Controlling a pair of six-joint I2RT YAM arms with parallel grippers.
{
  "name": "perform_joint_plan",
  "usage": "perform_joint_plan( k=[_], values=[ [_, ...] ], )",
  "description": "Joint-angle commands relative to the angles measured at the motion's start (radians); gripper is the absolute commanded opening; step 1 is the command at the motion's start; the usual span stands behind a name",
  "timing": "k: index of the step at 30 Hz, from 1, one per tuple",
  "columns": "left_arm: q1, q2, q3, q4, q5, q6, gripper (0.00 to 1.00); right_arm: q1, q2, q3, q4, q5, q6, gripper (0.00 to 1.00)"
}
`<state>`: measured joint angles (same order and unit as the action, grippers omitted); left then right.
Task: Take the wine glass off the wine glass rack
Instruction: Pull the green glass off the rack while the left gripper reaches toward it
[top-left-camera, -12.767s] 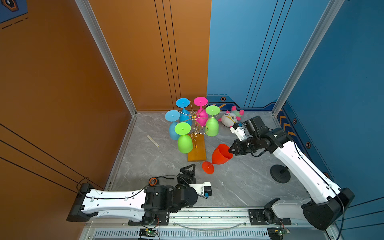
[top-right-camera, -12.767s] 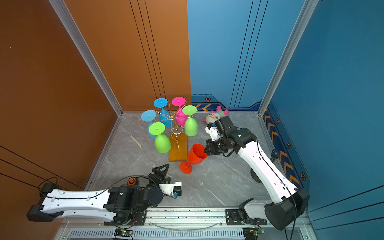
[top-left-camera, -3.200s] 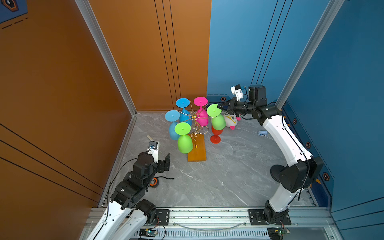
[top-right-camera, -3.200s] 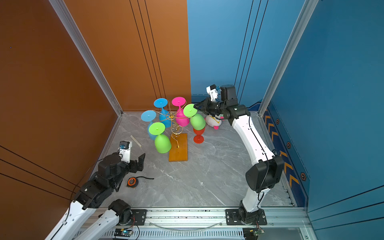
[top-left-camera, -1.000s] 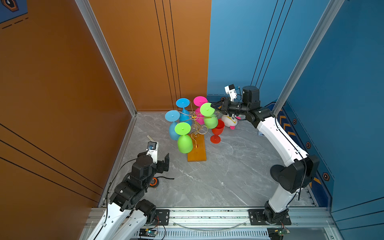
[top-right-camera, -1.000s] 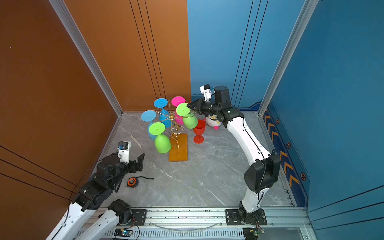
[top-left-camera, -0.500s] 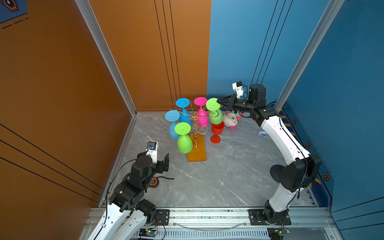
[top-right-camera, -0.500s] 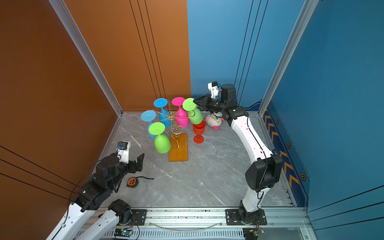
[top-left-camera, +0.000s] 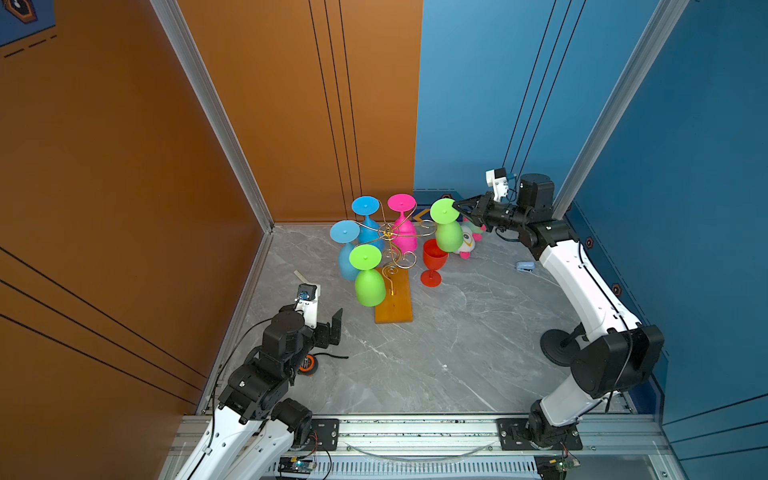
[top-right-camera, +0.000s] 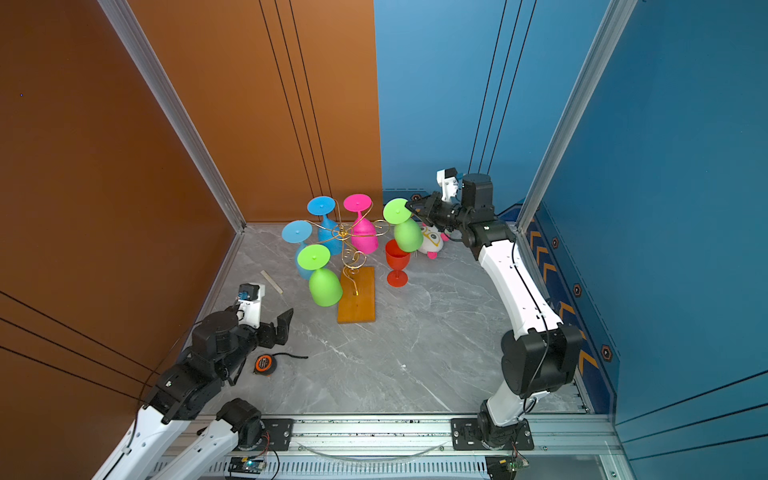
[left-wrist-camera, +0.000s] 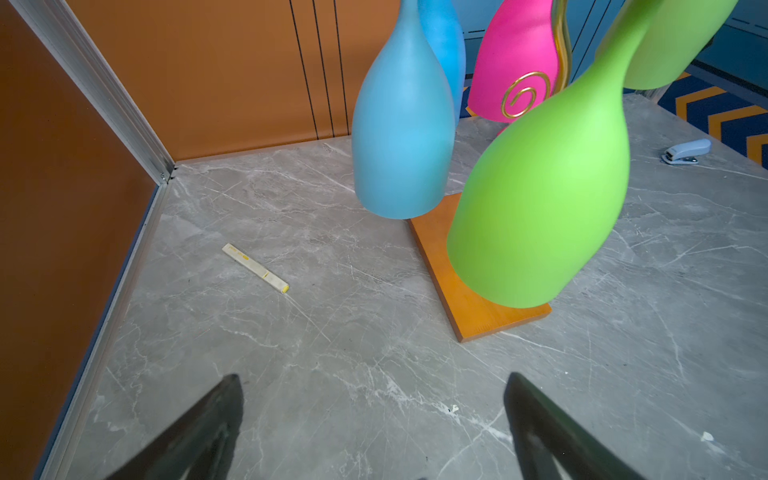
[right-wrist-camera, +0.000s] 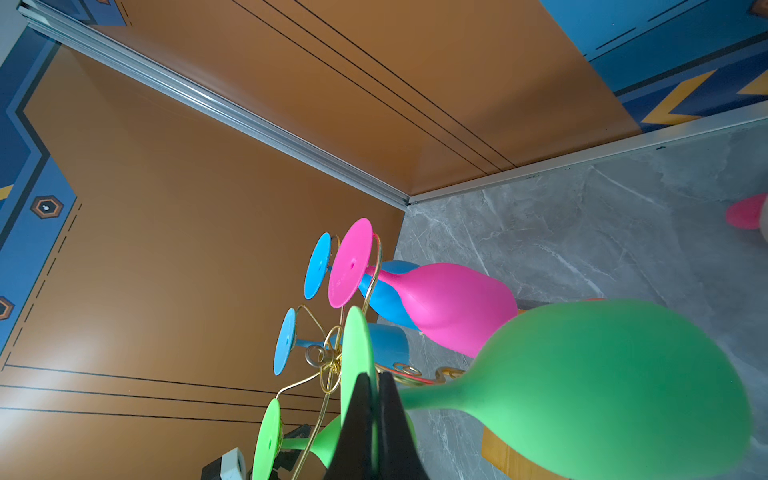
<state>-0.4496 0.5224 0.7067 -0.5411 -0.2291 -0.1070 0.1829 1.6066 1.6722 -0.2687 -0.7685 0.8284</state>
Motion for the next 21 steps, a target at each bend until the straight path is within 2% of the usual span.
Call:
perform_joint_plan(
  k=[1,6,11,21],
  values=[
    [0.015,-0.013,-0.003,-0.012,0.09,-0.022,0.98,-0.02,-0.078,-0.037,0.018,-0.041,-0.016,0.0],
    [0.017,-0.02,0.049,-0.083,0.185,-0.049,0.98,-0.038,-0.158,-0.096,-0.024,-0.04,-0.053,0.0],
    [0.016,-0.006,0.099,-0.096,0.37,-0.114,0.98,-0.025,-0.239,-0.145,-0.186,0.029,-0.191,0.0],
    [0.016,-0.038,0.101,-0.083,0.608,-0.265,0.99,0.028,-0.389,-0.299,-0.314,0.067,-0.354,0.0]
  ],
)
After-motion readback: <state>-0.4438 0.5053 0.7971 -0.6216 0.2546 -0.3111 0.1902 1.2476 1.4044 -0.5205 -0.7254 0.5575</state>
